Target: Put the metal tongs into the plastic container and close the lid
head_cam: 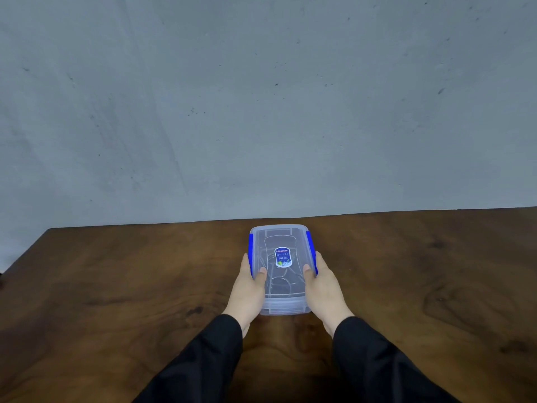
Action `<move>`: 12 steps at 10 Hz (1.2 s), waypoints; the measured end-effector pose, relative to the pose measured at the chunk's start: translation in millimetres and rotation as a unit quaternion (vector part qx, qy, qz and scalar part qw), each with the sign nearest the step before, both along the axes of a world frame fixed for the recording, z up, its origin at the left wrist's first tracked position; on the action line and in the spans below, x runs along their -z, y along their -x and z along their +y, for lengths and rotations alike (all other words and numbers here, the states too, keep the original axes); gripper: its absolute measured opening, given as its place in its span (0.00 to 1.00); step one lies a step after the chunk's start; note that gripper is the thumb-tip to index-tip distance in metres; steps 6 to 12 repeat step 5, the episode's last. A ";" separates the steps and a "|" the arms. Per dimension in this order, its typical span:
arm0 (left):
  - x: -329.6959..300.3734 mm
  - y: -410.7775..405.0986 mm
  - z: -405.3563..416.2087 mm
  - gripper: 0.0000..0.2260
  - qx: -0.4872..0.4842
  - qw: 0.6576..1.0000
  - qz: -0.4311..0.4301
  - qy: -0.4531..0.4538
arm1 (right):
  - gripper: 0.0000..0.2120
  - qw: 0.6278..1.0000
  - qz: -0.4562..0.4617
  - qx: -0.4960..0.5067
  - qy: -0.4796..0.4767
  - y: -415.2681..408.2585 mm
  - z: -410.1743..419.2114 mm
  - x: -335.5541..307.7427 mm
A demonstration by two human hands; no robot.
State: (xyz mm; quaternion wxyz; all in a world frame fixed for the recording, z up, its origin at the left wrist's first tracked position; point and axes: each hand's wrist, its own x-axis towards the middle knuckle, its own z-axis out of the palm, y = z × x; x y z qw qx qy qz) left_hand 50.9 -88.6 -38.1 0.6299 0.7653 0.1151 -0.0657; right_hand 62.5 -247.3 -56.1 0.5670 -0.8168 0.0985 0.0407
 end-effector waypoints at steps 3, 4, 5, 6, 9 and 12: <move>7.4 -3.5 2.2 0.22 0.012 1.000 0.007 -0.007 | 0.24 1.000 0.007 -0.002 0.020 -2.1 0.7 1.9; 4.4 -4.2 2.4 0.27 0.021 1.000 0.020 0.011 | 0.26 0.999 0.016 0.003 0.032 -1.8 1.7 -0.9; 3.6 6.8 9.1 0.34 -0.015 0.997 0.032 0.064 | 0.29 1.000 0.021 0.000 0.011 6.4 -1.5 -9.1; 3.6 6.8 9.1 0.34 -0.015 0.997 0.032 0.064 | 0.29 1.000 0.021 0.000 0.011 6.4 -1.5 -9.1; 3.6 6.8 9.1 0.34 -0.015 0.997 0.032 0.064 | 0.29 1.000 0.021 0.000 0.011 6.4 -1.5 -9.1; 3.6 6.8 9.1 0.34 -0.015 0.997 0.032 0.064 | 0.29 1.000 0.021 0.000 0.011 6.4 -1.5 -9.1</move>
